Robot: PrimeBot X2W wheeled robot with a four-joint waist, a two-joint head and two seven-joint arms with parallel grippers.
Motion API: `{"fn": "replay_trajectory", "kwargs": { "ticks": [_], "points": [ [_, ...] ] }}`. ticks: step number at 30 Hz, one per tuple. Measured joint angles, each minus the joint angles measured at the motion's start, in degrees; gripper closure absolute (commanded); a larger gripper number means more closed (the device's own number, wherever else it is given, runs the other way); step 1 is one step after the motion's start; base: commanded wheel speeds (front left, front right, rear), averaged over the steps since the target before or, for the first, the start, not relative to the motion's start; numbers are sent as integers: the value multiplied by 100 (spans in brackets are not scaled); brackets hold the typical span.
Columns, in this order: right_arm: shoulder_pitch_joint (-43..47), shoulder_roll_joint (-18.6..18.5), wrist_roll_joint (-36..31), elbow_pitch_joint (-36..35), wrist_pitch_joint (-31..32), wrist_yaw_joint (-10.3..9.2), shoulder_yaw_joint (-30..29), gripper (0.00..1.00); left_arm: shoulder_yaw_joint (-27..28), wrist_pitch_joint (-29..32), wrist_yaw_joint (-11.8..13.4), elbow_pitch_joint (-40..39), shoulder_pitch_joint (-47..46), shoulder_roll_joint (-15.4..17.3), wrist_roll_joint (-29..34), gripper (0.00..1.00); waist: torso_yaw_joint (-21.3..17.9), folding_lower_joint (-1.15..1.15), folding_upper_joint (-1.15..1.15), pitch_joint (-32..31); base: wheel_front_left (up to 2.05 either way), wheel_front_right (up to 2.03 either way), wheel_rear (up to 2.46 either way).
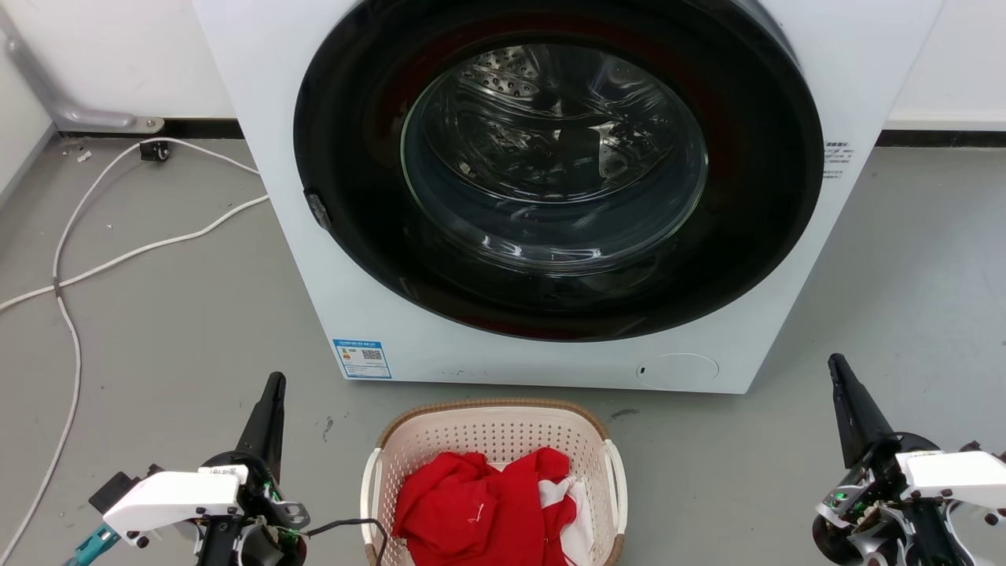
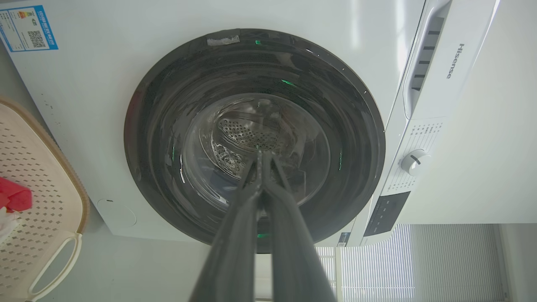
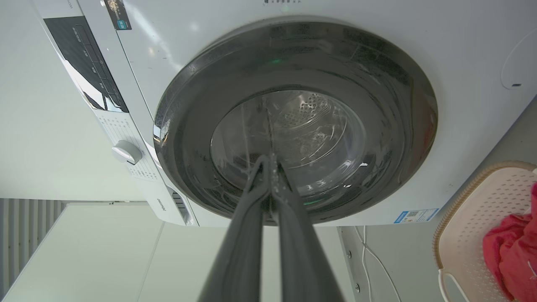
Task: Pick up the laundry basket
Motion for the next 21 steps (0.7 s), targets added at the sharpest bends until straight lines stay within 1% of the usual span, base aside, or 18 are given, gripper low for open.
{"fn": "replay_trajectory", "kwargs": {
  "ticks": [4, 5, 9, 14, 21],
  "points": [
    [0, 0, 0, 0, 0, 0, 0, 100, 0, 1, 0, 0, 0, -1, 0, 100, 0, 0, 0, 0, 0, 0, 0],
    [15, 3, -1, 29, 0, 0, 2, 0, -5, -1, 0, 32, 13, -3, 0, 0, 0, 0, 0, 0, 0, 0, 0],
    [213, 19, -2, 231, -3, -2, 10, 0, -42, -18, 2, 227, 205, -26, 0, 0, 0, 0, 0, 0, 0, 0, 0],
    [268, 23, -151, 219, -140, -2, 29, 0, -75, -148, 11, 168, 253, -34, 111, 0, 0, 0, 0, 4, 0, 0, 0],
    [270, 24, -949, -37, -337, -2, 24, 0, -56, -334, 26, -31, 253, -32, 748, 0, -3, 0, 0, 15, 0, 0, 0]
  ]
}}
